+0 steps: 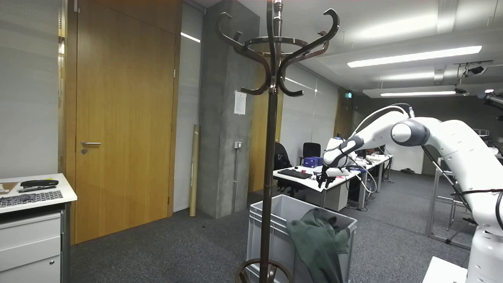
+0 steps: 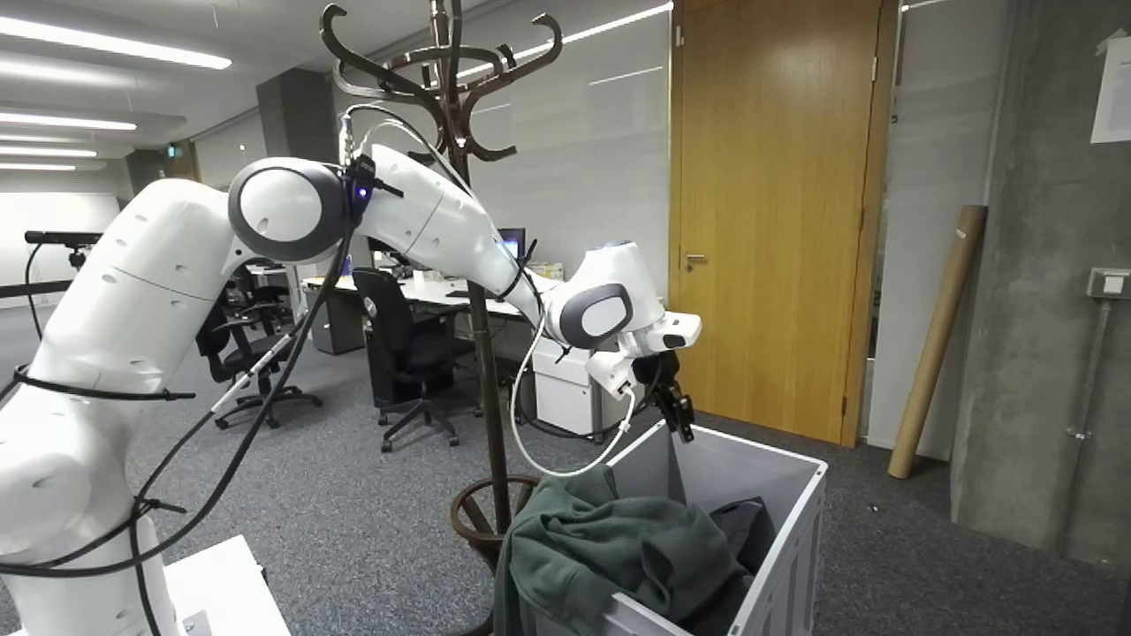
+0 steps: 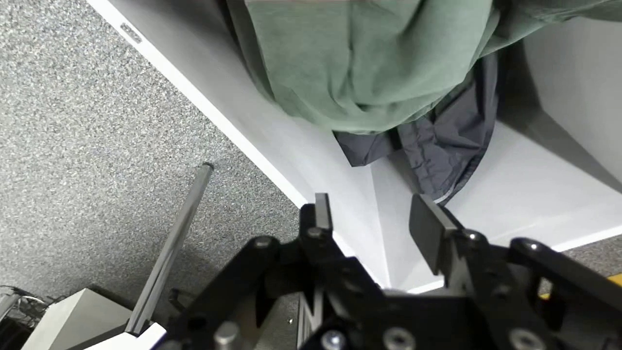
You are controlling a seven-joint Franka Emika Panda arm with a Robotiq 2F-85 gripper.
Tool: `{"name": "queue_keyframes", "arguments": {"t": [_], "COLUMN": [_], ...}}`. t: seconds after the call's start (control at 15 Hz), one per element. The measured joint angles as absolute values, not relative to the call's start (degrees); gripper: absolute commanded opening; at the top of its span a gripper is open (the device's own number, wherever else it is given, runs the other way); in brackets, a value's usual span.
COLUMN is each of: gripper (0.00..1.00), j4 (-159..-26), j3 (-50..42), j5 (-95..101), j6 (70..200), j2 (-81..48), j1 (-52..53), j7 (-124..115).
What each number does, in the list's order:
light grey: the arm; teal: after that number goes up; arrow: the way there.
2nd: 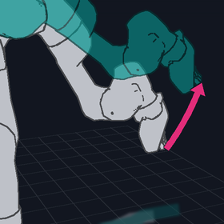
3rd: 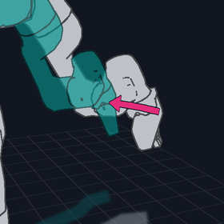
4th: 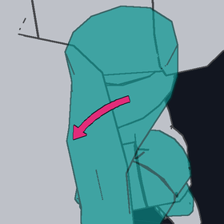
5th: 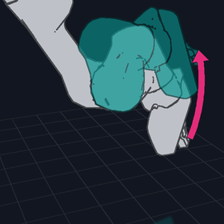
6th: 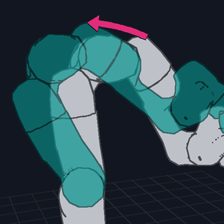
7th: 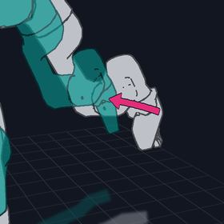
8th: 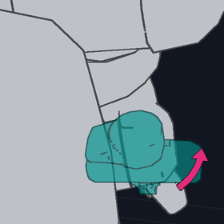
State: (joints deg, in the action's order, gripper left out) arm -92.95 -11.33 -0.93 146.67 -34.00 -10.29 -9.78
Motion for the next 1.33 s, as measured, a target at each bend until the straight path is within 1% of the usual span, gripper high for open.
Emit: {"name": "queue_keyframes", "arguments": {"t": [0.07,0.2,0.47,0.73,1.0,1.2,1.33], "gripper": [0.88,1.0,1.0,1.0,1.0,1.0,1.0], "j4": [-93.0,-93.2,-96.6,-105.7,-114.6,-119.4,-122.0], "j3": [-11.5,-11.5,-10.7,-9.0,-7.7,-6.5,-5.9], "j5": [-0.2,1.0,1.6,1.5,1.0,-1.1,-2.4], "j6": [146.7,146.7,145.8,142.4,135.5,128.2,125.7], "j2": [-34.1,-34.1,-33.2,-29.7,-24.1,-20.2,-18.6], "j1": [-9.7,-8.9,-8.0,-8.0,-8.0,-7.9,-7.4], "j7": [-9.8,-9.8,-7.0,-2.5,-1.1,-1.2,-1.9]}}
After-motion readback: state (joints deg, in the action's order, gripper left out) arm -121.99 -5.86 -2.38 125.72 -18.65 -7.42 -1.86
